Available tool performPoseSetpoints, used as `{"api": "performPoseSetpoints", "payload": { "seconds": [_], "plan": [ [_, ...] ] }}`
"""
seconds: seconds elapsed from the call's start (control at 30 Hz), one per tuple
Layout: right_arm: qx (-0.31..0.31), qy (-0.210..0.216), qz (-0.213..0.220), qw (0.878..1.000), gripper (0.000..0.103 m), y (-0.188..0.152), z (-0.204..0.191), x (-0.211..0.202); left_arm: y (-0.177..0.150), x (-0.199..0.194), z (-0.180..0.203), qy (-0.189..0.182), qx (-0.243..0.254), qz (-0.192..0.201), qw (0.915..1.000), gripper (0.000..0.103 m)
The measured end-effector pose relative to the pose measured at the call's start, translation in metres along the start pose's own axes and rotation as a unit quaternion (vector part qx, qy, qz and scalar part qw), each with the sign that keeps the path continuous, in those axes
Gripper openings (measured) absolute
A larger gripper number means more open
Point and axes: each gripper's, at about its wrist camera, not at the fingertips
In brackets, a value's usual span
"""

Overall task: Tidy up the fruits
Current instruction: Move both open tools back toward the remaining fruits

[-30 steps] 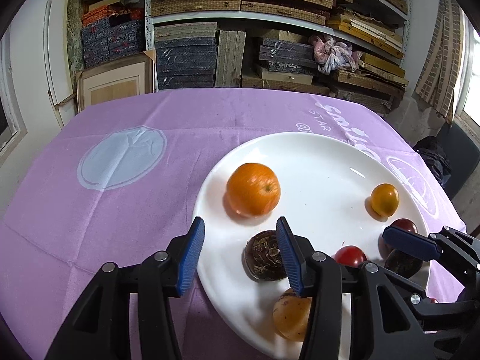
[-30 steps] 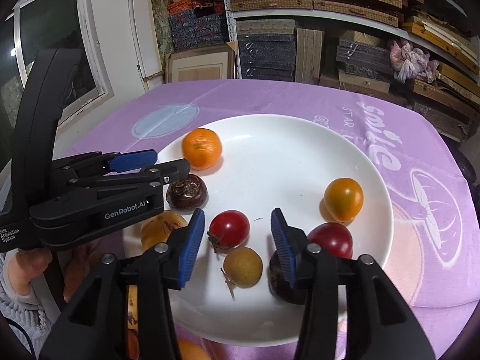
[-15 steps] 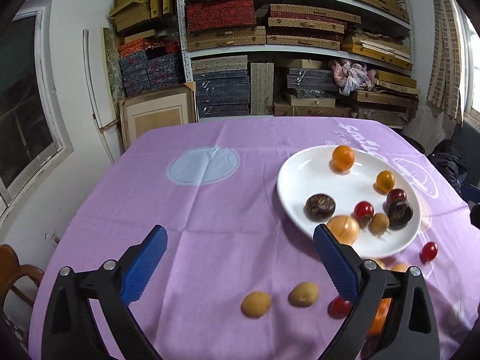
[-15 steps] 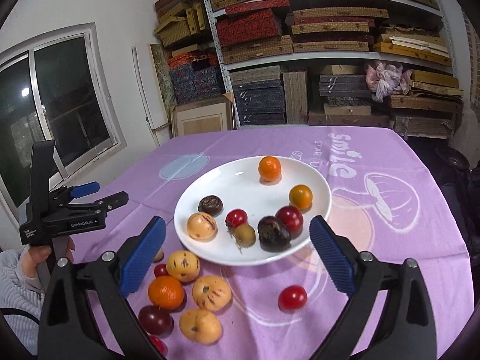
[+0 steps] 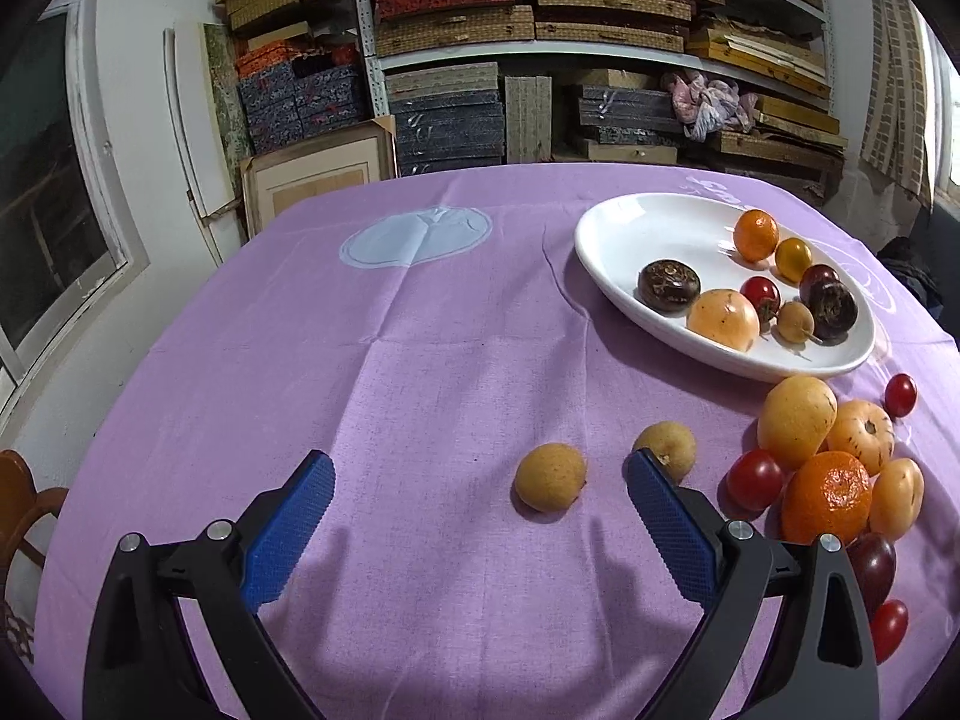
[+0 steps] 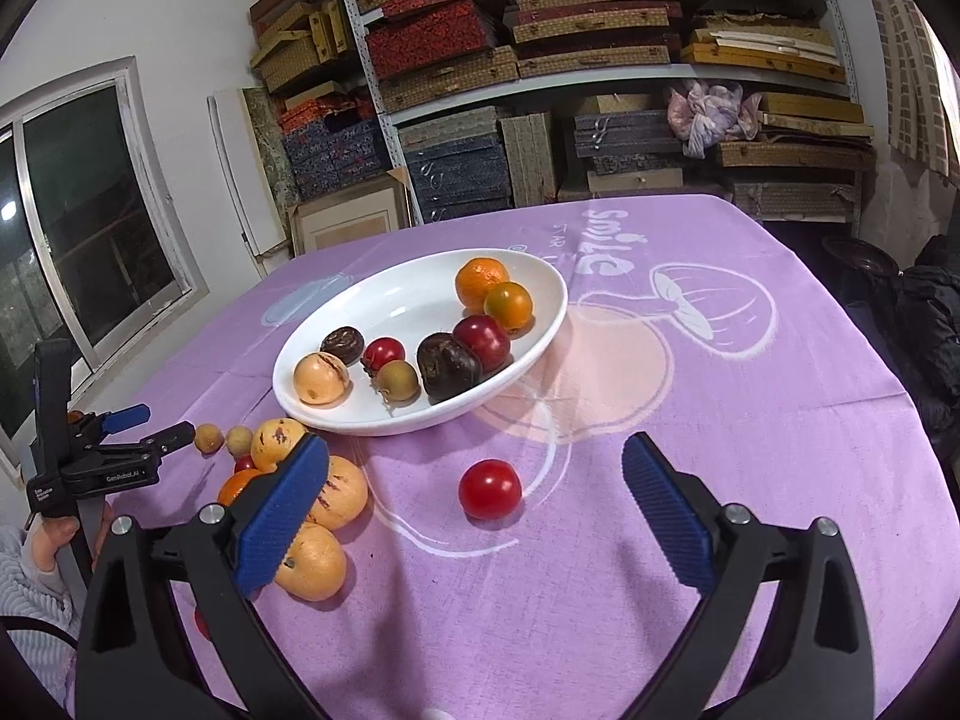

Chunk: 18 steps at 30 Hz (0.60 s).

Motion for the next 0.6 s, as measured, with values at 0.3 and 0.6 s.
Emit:
{"api": "performPoseSetpoints", "payload": {
  "seconds": [0.3,0.6],
  "plan": [
    [-0.006,0.001,-0.02,1.0,0.099,-0.003,-0.005,0.01,-0.001,0.013,0.002,-0.004,0.005,-0.028,0.9996,0.089],
    [0.004,-0.002,-0.034,0.999,0.099,-0.005,-0.002,0.014,-0.004,0.023,0.004,-0.051,0.001,-0.061,0.9969,0.054]
  ]
}}
Point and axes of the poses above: each gripper's, at about its wrist camera, not at the fingertips, and x roughly the way its jaws point, z to its right, y to its top, and after that the axes turned 8 degrees about -x, right-handed
